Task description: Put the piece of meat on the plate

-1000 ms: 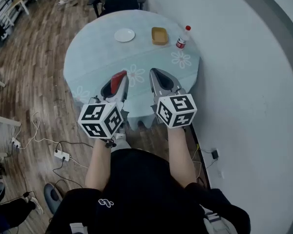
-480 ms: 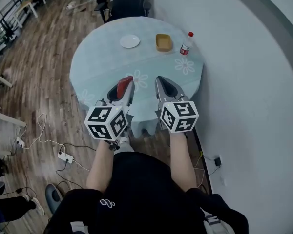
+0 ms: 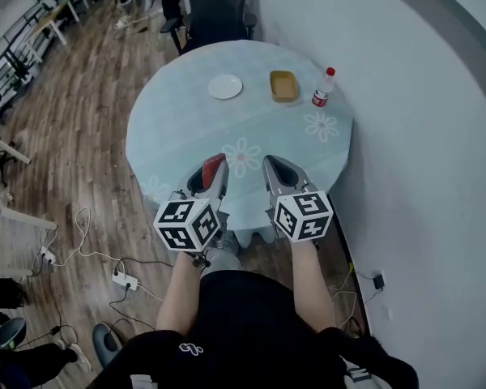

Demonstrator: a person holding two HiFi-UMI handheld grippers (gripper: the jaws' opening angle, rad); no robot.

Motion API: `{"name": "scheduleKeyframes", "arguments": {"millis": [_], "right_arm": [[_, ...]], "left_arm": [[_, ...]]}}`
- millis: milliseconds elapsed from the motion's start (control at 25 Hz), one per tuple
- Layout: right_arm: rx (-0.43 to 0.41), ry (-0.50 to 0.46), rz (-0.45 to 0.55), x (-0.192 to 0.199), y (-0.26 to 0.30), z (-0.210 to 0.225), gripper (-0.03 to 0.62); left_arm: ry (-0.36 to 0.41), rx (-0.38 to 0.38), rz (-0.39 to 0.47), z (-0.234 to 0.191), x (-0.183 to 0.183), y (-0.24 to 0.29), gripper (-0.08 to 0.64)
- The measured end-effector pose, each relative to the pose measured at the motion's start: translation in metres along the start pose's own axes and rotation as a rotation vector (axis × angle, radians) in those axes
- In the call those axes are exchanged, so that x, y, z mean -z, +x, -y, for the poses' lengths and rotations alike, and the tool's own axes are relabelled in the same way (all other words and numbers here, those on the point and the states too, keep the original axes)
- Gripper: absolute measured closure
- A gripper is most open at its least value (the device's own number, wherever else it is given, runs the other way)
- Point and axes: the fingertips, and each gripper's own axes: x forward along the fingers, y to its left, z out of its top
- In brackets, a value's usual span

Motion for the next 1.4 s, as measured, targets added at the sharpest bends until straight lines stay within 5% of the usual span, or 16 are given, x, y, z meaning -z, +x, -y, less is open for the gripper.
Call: {"name": "scheduleKeyframes", "arguments": {"millis": [240, 760, 1160, 1400], "right_arm": [[0.073, 0.031, -0.05, -0.003, 0.075, 0.027, 0.584], [0.014, -0.014, -0.255, 0.04, 0.267, 0.032, 0.584], [0.186, 0.067, -0.405, 0.1, 0.261, 0.109, 0.584], [0.186, 0.091, -0.427, 0.114, 0.257, 0.117, 0.584]], "left_arm": [[-0.036, 0.047, -0.056, -0.049, -0.011, 0.055, 0.468], [-0.232, -0.108, -0.183, -0.245, 0.012, 0.162, 0.468], [-0.237, 0.028, -0.342, -0.222, 0.054, 0.238, 0.468], [-0.125, 0.068, -0.403, -0.247, 0.054, 0.291, 0.468]]}}
